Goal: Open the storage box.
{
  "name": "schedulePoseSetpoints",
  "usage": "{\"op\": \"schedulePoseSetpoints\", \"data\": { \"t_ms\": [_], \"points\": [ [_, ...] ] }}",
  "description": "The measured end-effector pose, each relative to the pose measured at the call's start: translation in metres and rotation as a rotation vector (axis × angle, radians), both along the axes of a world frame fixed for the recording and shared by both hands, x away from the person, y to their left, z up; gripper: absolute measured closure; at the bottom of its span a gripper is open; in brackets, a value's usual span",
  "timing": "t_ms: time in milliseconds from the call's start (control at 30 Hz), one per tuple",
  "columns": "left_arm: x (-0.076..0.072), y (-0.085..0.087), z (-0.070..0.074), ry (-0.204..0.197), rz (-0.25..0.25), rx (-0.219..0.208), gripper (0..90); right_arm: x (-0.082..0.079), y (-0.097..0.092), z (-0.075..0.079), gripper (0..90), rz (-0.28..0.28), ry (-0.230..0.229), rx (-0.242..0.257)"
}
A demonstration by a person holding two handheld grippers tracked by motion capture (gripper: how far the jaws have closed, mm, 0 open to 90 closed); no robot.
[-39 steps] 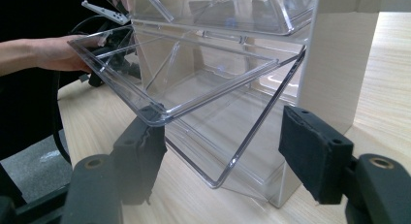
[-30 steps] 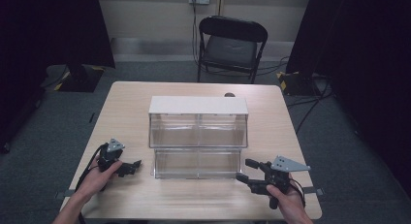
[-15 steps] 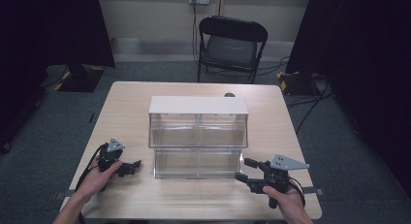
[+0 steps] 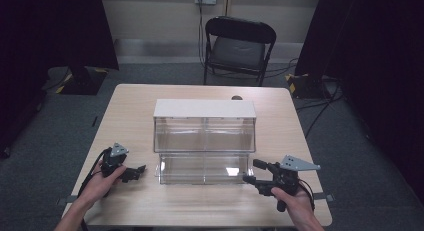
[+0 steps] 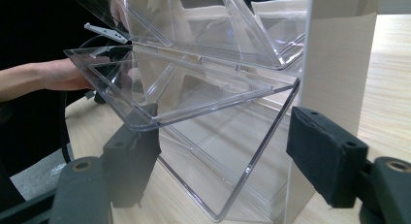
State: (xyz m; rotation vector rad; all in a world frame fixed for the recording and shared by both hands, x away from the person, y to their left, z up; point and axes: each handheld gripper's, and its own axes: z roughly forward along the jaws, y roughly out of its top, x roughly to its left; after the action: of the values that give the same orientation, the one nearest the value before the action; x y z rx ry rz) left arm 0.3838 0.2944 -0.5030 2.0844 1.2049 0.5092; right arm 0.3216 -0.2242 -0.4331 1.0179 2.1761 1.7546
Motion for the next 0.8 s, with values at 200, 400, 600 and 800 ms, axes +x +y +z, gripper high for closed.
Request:
{"op": "schedulePoseSetpoints", "data": {
  "t_ms": [200, 400, 600, 800],
  "points": [
    [0.000, 0.000, 0.000, -0.001, -0.001, 0.004, 0.2, 0.002, 0.001, 0.001, 20.7, -0.015, -0.003, -0.003],
    [0.000, 0.000, 0.000, -0.001, 0.000, 0.003, 0.2, 0.003, 0.000, 0.004, 17.8, -0.018, -0.001, -0.016],
    [0.000, 0.000, 0.000, -0.001, -0.001, 0.004, 0.1, 0.005, 0.000, 0.008, 16.9, -0.015, 0.006, -0.023],
    [0.000, 0.000, 0.000, -0.001, 0.000, 0.002, 0.1, 0.007, 0.000, 0.011, 16.8, -0.010, 0.009, -0.028]
  ]
}}
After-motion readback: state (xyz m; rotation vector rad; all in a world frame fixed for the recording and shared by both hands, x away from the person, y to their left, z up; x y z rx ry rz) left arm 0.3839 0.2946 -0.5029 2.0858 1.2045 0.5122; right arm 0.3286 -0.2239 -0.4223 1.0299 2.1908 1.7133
